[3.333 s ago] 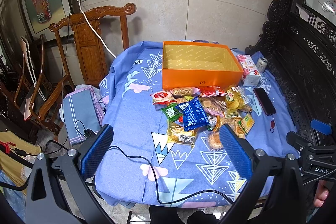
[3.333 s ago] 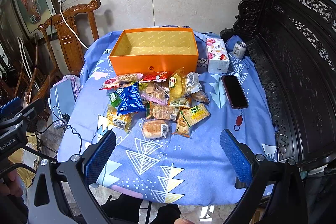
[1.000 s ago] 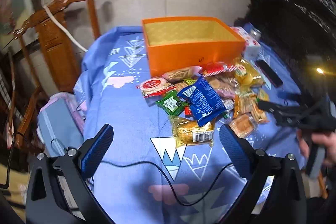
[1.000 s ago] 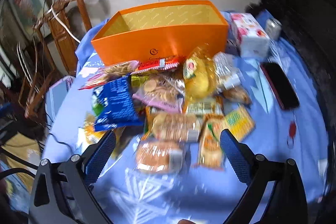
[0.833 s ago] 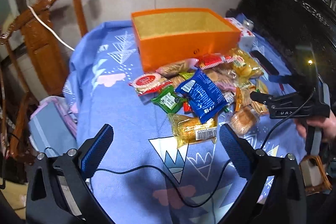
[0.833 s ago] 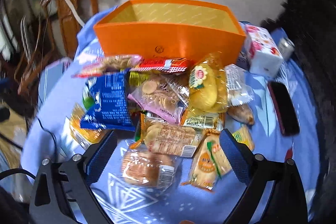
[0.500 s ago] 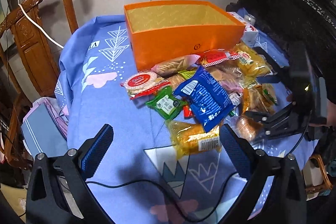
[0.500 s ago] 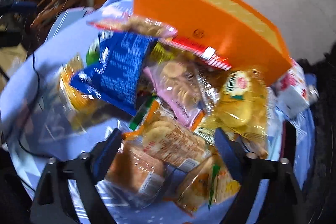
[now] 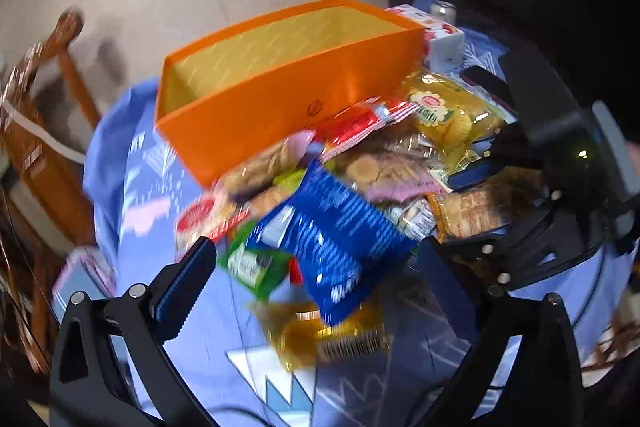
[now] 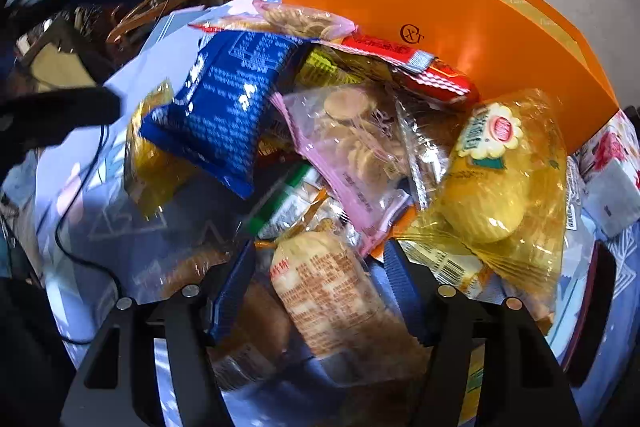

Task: Organize snacks
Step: 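Grasp the blue snack bag with the left tool while the right tool grasps a wafer-roll pack, then carry the blue bag and wafer-roll pack into the orange box and release both, then grasp the yellow cake pack with the left tool while the right tool grasps the bread roll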

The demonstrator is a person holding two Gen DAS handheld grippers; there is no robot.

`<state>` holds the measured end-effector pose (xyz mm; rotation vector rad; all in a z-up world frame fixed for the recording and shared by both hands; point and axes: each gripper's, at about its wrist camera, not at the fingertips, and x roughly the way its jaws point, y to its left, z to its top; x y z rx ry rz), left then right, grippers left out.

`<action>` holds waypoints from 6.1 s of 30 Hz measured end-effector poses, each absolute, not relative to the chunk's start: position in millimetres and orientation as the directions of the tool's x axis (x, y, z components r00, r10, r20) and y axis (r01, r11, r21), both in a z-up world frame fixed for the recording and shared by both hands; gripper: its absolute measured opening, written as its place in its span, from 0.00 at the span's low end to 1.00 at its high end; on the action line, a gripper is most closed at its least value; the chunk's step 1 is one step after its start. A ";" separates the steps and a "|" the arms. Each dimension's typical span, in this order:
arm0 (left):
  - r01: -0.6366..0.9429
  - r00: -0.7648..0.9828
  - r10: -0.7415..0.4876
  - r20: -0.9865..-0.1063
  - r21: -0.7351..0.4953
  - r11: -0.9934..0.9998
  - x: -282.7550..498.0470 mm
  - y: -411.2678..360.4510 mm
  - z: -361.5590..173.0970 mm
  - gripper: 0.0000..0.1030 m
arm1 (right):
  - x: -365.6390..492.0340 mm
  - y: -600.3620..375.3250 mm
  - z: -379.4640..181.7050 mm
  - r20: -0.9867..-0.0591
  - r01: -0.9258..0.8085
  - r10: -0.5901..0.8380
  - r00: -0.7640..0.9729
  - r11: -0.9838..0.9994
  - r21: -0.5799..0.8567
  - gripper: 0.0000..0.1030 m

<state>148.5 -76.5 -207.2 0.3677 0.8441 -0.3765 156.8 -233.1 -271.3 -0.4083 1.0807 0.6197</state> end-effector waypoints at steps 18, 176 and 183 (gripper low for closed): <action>0.717 0.575 -0.248 -0.779 0.335 0.611 178.0 -113.6 -281.5 0.96 | 143.7 -313.6 -256.6 -0.887 -0.402 0.333 0.321 0.896 0.191 0.22; 0.546 0.504 -0.175 -0.846 0.156 0.823 144.3 -49.3 -305.6 0.84 | 86.8 -210.6 -290.0 -0.938 -0.389 0.201 0.281 0.918 0.080 0.56; 0.574 0.534 -0.218 -0.817 0.160 0.803 138.5 -38.7 -301.2 0.71 | 90.0 -206.4 -284.9 -0.935 -0.358 0.185 0.303 0.931 0.068 0.56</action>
